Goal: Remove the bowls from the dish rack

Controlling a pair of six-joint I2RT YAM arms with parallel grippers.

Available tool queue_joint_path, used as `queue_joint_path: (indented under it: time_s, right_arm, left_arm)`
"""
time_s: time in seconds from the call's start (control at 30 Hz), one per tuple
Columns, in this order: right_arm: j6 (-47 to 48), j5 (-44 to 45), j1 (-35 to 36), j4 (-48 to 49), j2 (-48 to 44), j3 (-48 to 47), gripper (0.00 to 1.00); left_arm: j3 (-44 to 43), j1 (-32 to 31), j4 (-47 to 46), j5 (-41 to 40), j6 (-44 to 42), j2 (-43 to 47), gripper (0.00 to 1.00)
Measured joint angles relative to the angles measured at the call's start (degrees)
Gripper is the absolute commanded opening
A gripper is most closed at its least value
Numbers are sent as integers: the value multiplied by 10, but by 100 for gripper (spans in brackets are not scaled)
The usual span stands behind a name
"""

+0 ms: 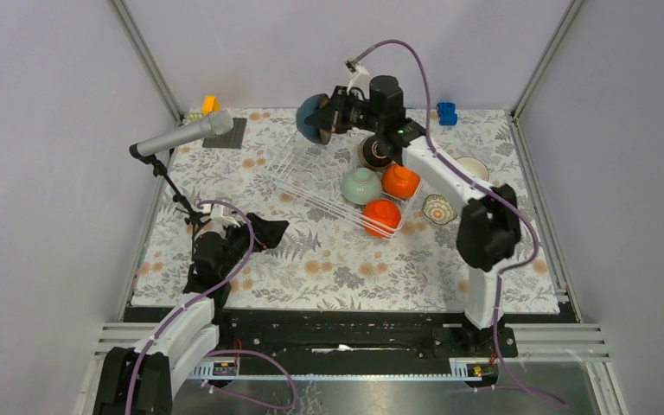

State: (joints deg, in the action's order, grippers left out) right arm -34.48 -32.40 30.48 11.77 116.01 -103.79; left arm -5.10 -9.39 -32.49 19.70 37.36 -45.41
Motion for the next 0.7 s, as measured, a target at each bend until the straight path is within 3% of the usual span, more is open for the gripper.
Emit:
queue_joint_path:
  time_s: [0.13,0.33,0.57,0.7]
  right_arm:
    - [59,34,1,-70,-110,75,0]
    - [137,190,2,-174,-294,229,0]
    - [162,503,2,-222,-483,404,0]
    - [148,651,-11,-259,-532,465,0]
  left_arm:
    - [0,0,0,0,0,0,99]
    - [0,0,-3,0,0,-7,99]
    - [0,0,-2,2,1,-16,99]
    - [0,0,-2,2,1,-14,99]
